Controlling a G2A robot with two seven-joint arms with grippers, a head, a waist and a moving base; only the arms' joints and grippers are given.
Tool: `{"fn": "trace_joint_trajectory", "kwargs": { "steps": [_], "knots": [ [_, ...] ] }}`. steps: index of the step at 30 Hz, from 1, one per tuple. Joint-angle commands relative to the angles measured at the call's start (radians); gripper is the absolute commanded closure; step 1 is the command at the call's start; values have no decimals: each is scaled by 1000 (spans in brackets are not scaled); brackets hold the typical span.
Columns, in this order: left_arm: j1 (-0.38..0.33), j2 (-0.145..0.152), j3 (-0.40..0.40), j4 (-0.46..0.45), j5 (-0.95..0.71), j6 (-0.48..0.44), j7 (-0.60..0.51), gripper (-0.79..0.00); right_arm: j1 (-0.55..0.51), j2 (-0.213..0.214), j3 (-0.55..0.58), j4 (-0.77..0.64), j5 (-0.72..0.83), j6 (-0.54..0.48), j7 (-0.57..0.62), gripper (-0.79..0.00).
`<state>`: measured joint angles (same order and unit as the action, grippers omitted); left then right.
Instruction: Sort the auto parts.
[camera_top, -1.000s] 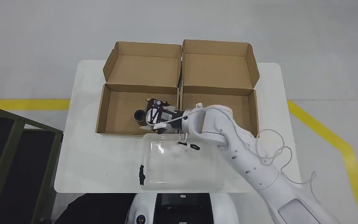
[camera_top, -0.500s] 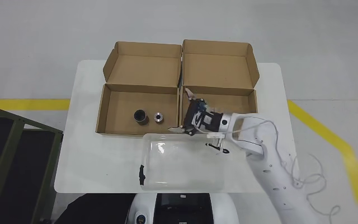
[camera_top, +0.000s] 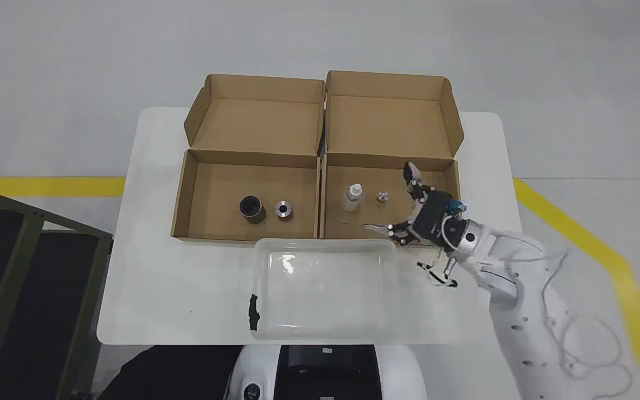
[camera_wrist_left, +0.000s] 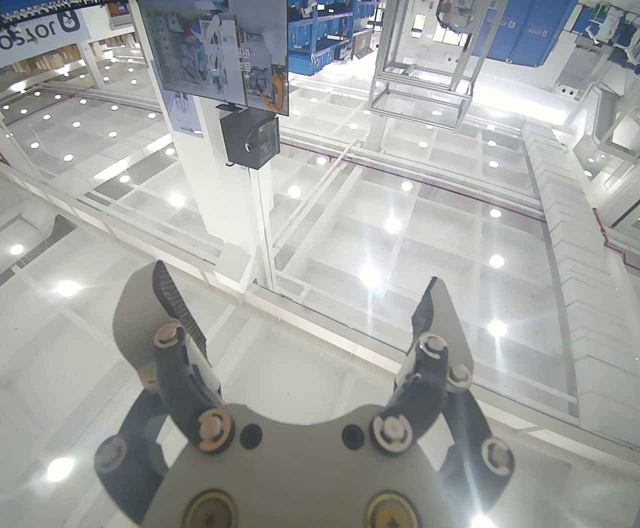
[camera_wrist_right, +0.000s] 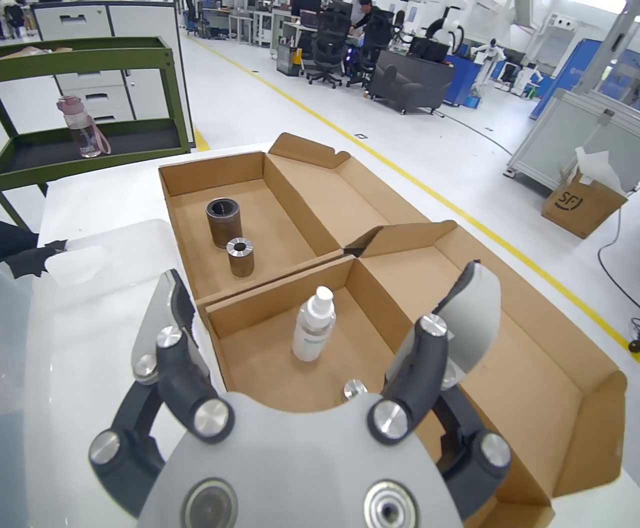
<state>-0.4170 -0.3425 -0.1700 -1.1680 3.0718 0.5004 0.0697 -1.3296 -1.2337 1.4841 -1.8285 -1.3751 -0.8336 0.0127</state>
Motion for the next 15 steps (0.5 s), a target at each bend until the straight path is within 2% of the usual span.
{"fn": "trace_joint_trajectory", "kwargs": {
  "steps": [1,15],
  "knots": [
    [0,0,0,0,0,0,0,-785,-38,5,36,-10,-3,14,-20,-785],
    [0,0,0,0,0,0,0,-785,-333,32,295,-133,-1,74,-179,-785]
  ]
}}
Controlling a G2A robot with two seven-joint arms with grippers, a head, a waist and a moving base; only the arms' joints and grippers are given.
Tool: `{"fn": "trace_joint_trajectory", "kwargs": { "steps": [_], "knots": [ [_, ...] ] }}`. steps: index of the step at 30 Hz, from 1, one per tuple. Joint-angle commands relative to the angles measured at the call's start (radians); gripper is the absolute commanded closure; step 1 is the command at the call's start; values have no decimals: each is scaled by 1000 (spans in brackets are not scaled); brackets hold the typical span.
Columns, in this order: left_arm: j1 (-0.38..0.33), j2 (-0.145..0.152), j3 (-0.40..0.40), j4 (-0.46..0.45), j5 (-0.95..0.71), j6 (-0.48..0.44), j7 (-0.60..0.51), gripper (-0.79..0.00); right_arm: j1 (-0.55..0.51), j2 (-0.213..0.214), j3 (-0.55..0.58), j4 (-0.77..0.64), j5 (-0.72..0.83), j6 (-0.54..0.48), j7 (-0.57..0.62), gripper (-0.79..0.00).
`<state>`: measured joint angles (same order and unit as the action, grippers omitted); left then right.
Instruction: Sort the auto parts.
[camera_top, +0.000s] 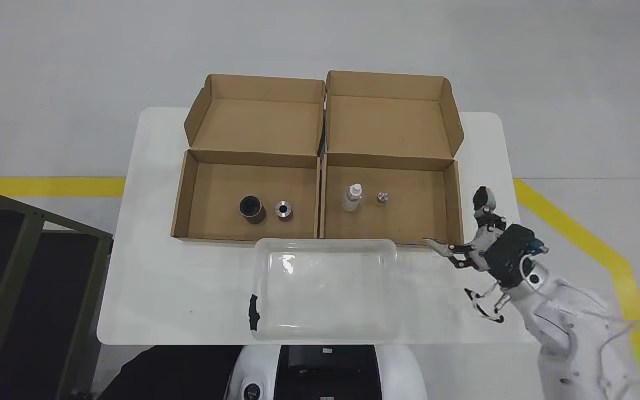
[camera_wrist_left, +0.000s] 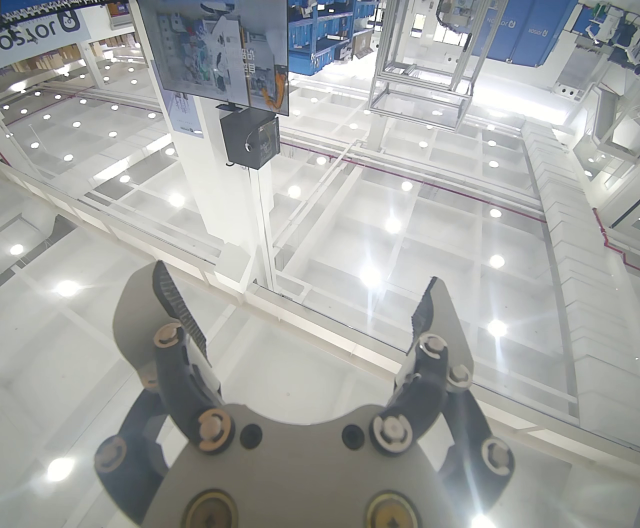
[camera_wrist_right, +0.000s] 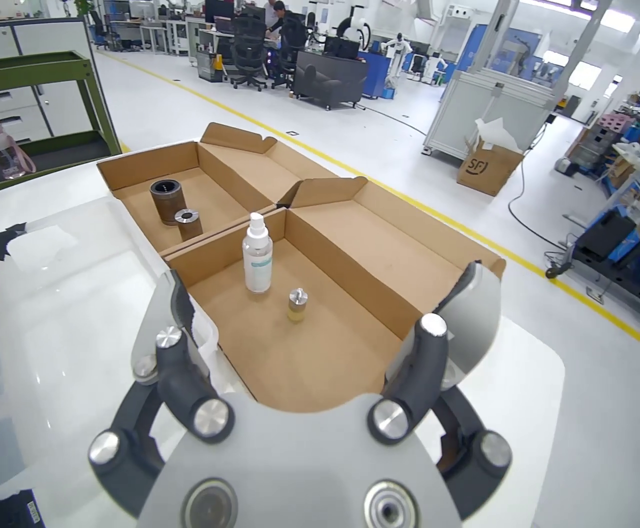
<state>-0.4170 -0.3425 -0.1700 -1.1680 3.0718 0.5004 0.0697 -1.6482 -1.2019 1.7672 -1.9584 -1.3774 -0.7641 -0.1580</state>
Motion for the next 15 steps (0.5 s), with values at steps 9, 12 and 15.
{"fn": "trace_joint_trajectory", "kwargs": {
  "steps": [9,12,15],
  "knots": [
    [0,0,0,0,0,0,0,-785,-139,3,97,-38,33,66,-78,-785],
    [0,0,0,0,0,0,0,-785,-151,3,109,-35,41,82,-83,-785],
    [0,0,0,0,0,0,0,-785,-156,4,116,-36,54,93,-72,-785]
  ]
}}
